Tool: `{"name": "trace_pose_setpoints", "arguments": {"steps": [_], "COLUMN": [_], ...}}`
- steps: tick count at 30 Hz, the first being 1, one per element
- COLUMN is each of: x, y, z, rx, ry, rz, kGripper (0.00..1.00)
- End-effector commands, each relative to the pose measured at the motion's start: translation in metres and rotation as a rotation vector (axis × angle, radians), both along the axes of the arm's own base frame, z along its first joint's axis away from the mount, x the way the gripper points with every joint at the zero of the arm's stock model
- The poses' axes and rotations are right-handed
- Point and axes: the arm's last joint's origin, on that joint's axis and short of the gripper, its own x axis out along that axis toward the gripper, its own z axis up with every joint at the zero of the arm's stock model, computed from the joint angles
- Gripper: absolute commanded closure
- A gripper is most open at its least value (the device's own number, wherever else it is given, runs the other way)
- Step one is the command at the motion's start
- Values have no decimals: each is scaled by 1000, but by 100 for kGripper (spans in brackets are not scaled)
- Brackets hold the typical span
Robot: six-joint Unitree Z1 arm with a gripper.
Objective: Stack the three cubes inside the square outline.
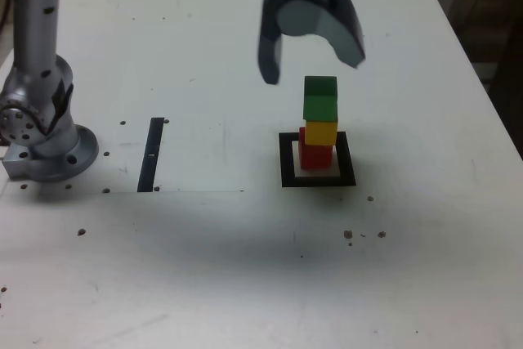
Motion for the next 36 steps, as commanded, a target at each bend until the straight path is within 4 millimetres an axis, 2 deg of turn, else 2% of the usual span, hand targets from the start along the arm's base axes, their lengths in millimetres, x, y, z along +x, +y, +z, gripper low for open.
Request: {"name": "trace_pose_setpoints", "arguments": {"steps": [1,11,22,29,36], "x": [-10,-56,-104,-126,-148], "y": [0,3,5,6,6], "z": [5,1,-26,-43,-69], "rx": [6,14,12,6,-6], "ry": [-11,0,40,54,62], "rz": [2,25,45,65,76], "kGripper": [1,1,0,0,0]}}
